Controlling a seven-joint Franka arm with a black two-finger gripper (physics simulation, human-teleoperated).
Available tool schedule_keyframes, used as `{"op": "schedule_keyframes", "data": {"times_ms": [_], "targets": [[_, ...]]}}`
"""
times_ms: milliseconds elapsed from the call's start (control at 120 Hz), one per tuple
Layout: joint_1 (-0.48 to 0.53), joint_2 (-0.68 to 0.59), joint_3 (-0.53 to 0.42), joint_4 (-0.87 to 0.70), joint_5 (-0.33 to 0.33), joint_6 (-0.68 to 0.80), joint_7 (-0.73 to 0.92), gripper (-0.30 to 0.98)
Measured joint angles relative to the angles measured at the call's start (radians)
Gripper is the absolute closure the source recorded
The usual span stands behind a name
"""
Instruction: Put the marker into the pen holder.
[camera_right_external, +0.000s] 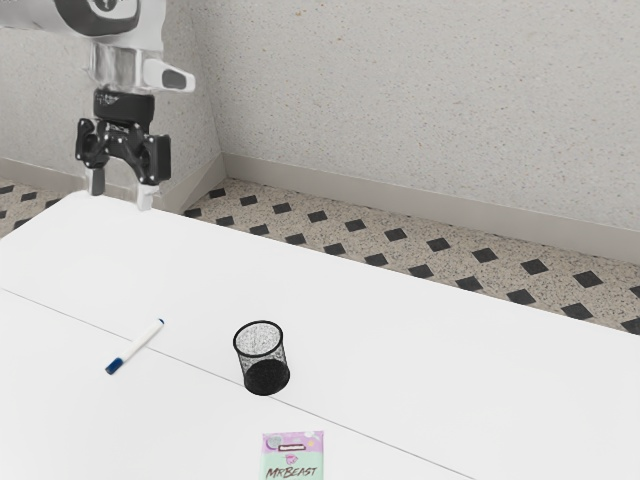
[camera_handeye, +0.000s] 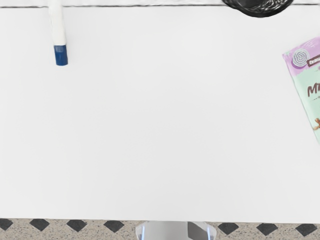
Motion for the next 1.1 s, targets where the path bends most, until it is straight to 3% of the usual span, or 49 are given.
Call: {"op": "schedule_keyframes", "data": {"times_ms": [217, 567, 667, 767, 917, 1100], "targets": [[0.008, 0.0, 0.001, -0.012, 0.005, 0.296, 0.01, 0.0], [0.039, -0.003, -0.009, -0.017, 0.009, 0.426, 0.022, 0.0], [-0.022, -0.002, 0.057, -0.178, 0.017, 0.491, 0.026, 0.01], [-0.113, 0.046, 0.163, -0.393, 0.015, 0.65, 0.039, 0.05], [0.0, 0.17, 0.189, -0.458, -0.014, 0.849, 0.069, 0.11], [0.011, 0.242, 0.19, -0.49, -0.046, 1.018, 0.115, 0.14]]}}
